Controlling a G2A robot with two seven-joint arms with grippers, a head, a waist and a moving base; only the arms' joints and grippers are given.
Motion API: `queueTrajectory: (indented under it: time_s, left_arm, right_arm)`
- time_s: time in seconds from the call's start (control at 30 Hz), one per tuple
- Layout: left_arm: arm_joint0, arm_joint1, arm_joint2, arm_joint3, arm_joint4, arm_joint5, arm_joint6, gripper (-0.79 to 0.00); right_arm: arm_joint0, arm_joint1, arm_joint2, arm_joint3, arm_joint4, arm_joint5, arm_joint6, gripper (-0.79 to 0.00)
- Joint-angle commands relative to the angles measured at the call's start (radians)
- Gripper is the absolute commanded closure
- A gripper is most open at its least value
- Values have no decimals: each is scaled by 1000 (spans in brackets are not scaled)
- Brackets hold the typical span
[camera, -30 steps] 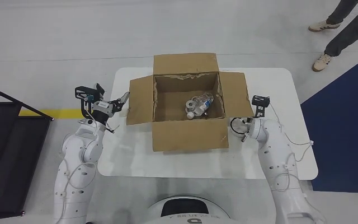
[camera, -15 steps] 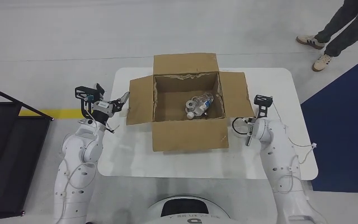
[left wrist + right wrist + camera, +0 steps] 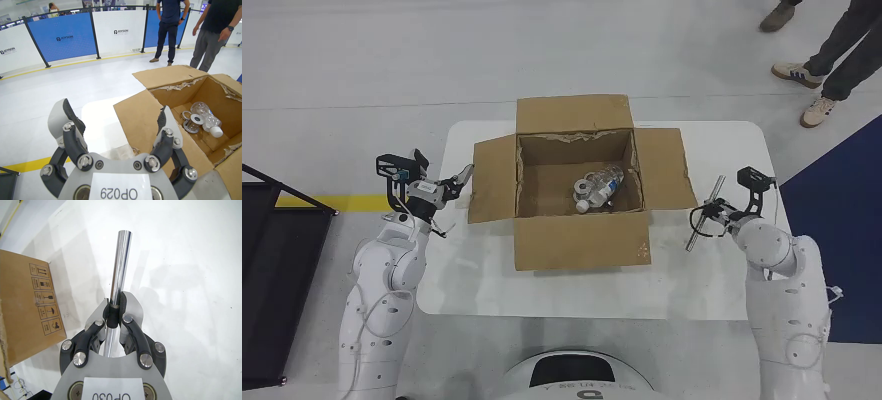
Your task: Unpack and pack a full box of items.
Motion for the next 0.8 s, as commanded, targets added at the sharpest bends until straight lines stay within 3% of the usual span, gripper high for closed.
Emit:
queueTrajectory:
  time_s: [0.0, 0.2, 0.37, 0.5, 0.57, 0.77]
  left_arm:
    - [0, 0, 0, 0, 0, 0, 0, -785]
    - [0, 0, 0, 0, 0, 0, 0, -785]
    - [0, 0, 0, 0, 0, 0, 0, -785]
    - [0, 0, 0, 0, 0, 0, 0, -785]
    - [0, 0, 0, 0, 0, 0, 0, -785]
    - [0, 0, 0, 0, 0, 0, 0, -785]
  right_arm:
    - [-2, 3, 19, 11, 61, -52, -2, 0]
    - [23, 16, 101, 104, 335, -233, 47, 0]
    - [91, 42, 191, 287, 654, -424, 248, 0]
    - [162, 67, 237, 445, 859, -509, 418, 0]
    - [197, 80, 256, 516, 951, -525, 498, 0]
    - [226, 115, 235, 571, 1224, -408, 615, 0]
